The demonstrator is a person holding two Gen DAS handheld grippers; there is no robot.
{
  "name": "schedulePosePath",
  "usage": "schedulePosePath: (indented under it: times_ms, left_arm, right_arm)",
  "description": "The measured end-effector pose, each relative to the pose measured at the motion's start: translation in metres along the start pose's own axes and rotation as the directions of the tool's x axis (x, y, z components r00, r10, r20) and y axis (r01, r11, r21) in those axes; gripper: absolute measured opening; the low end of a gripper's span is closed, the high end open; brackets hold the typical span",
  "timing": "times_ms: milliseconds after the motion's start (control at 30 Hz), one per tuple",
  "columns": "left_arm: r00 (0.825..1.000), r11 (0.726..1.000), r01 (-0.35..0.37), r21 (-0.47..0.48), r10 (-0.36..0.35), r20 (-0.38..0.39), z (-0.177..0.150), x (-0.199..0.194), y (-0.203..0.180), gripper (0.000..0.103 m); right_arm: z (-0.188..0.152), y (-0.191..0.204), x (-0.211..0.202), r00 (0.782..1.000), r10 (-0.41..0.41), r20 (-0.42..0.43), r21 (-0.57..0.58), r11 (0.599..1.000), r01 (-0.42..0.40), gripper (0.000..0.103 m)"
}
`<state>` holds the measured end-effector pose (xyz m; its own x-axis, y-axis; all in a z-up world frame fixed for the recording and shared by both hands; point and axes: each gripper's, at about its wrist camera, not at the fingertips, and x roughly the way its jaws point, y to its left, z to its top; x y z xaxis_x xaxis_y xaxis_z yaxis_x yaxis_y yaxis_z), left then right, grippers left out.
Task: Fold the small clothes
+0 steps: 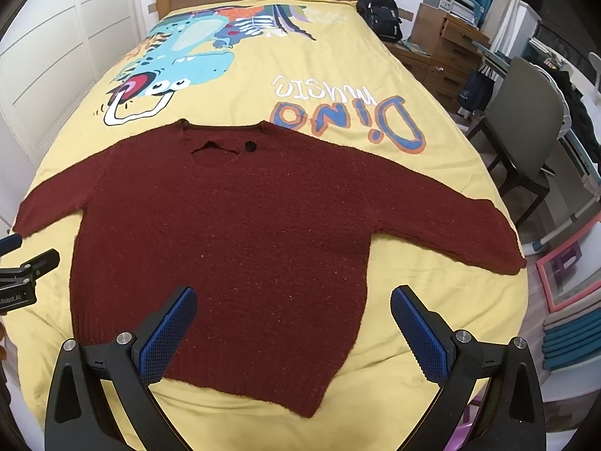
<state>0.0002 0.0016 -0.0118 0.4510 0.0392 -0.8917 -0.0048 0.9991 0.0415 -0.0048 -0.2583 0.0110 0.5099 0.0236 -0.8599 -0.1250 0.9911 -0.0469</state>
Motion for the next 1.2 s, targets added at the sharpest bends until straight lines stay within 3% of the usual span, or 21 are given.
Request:
schedulePosePath:
  times_ms: [1200]
  left_arm:
    - [1.0,1.0,-0.005,-0.002,0.005,-0.019,-0.0013,0.006,0.0036,0.102]
  right_arm:
    - [0.0009,-0.0017,0.0007,1.0,-0.017,-0.013,-0.017,1.0,0.017,0.102]
